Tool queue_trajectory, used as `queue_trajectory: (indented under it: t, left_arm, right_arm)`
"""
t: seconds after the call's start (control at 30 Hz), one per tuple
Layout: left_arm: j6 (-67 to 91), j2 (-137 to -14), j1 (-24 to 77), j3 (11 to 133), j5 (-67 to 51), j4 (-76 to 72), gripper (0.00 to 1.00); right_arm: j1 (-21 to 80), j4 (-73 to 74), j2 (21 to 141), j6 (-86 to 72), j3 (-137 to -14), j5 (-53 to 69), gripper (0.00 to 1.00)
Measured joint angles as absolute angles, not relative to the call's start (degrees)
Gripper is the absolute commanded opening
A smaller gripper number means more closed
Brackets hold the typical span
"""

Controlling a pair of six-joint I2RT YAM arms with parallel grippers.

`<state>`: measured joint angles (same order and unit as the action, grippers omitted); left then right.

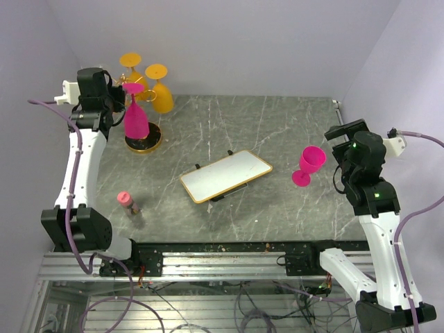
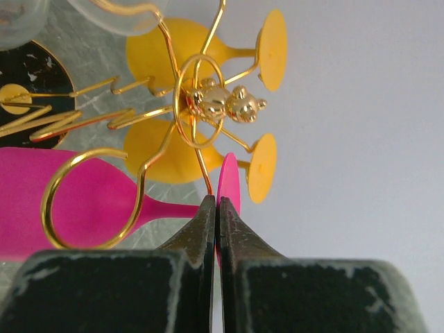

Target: Take the wine glass off the wine glass rack

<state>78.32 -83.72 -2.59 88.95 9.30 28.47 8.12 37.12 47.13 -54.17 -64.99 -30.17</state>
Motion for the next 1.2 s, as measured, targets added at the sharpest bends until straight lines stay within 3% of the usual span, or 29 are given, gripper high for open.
queue_trajectory:
  t: [0.23,0.57,0.87,1.2]
  left_arm:
    - [79.0,-76.6,-2.7,82.9,4.4,27.2,0.07]
    - [74.7,-64.6,-2.9,71.9,-11.4,20.2,0.07]
    - [73.7,-58.2,-0.5,56.5,-34.5,-10.1,0.07]
    - [90.8,-63.1,15.9,50.8,-41.8,-52.4,0.07]
  right_arm:
    - [8.1,37.1,47.3,-54.2,-65.0,-28.7,1.00]
    - [8.4,31.4,46.4,-49.4,-62.0,-20.7,0.98]
    - [9.6,17.6,46.8,-43.6,-58.3,1.3,1.00]
    - [9.8,-8.5,55.6,-53.7,-51.8,34.0,1.00]
